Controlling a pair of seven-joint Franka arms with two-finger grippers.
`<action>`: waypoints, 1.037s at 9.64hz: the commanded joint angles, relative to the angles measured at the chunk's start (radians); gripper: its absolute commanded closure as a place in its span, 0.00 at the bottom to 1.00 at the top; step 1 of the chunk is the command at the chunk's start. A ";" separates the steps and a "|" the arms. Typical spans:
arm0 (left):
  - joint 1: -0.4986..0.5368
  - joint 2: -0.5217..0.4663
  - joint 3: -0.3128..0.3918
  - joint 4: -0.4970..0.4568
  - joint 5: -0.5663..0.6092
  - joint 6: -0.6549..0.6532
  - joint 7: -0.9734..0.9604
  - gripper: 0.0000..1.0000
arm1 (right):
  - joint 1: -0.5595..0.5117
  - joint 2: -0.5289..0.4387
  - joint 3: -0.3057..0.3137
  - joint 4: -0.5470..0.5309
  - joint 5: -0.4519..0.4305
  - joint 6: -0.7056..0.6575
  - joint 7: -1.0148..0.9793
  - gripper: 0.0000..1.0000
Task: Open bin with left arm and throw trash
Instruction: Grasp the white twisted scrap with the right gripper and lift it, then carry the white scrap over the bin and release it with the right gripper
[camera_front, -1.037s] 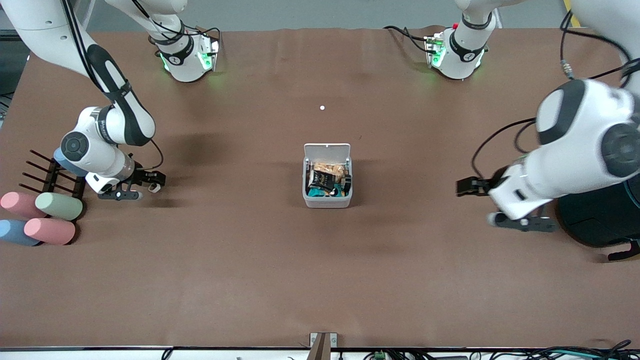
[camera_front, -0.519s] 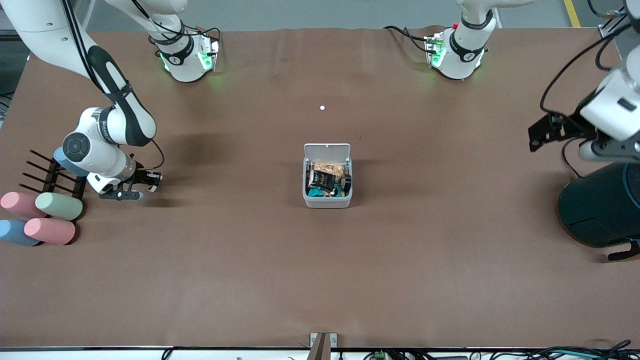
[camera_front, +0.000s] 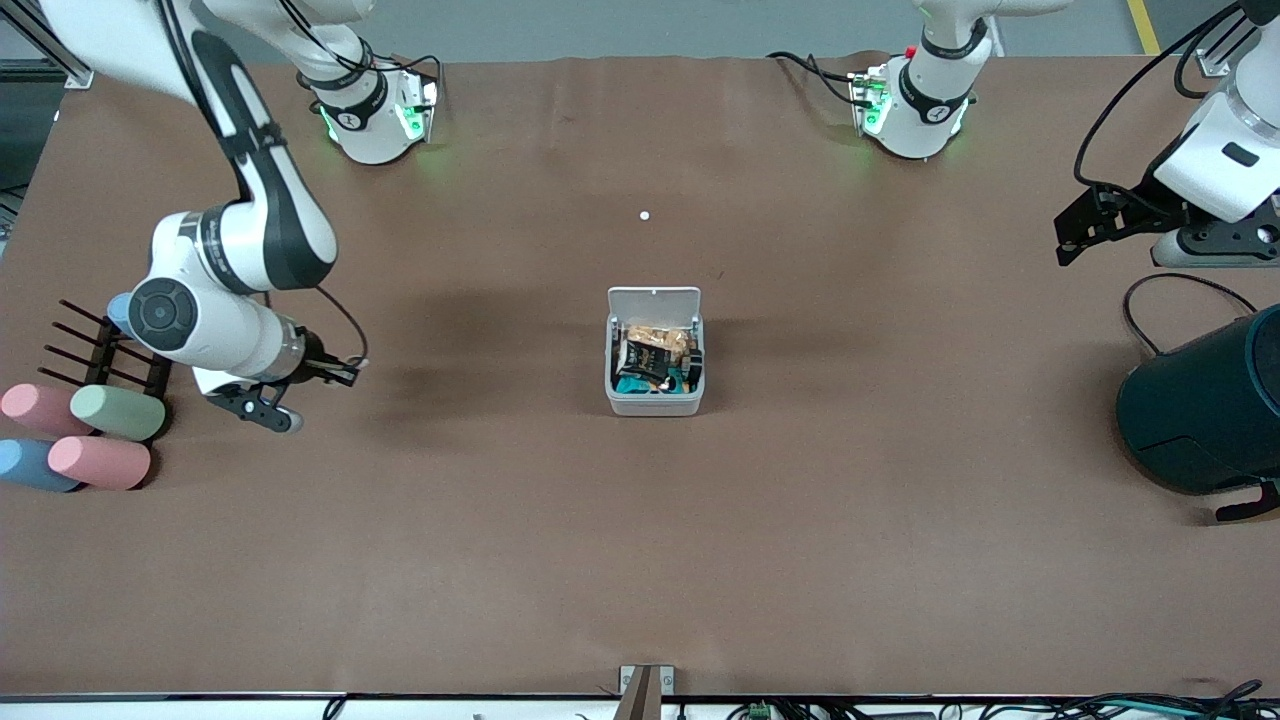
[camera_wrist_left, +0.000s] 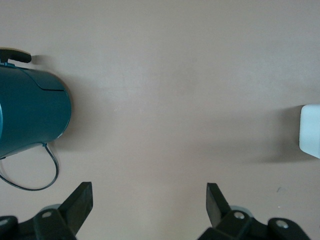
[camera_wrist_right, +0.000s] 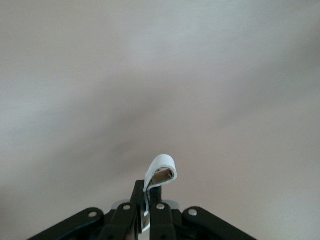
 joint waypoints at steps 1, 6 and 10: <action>-0.016 -0.005 0.014 0.041 -0.013 -0.055 -0.002 0.00 | 0.143 0.016 -0.005 0.154 0.064 -0.069 0.254 0.91; 0.004 0.034 0.006 0.081 -0.013 -0.065 0.016 0.00 | 0.450 0.198 -0.006 0.394 0.119 0.096 0.768 0.90; -0.001 0.034 0.005 0.081 -0.015 -0.065 0.013 0.00 | 0.525 0.223 -0.008 0.388 0.112 0.126 1.028 0.89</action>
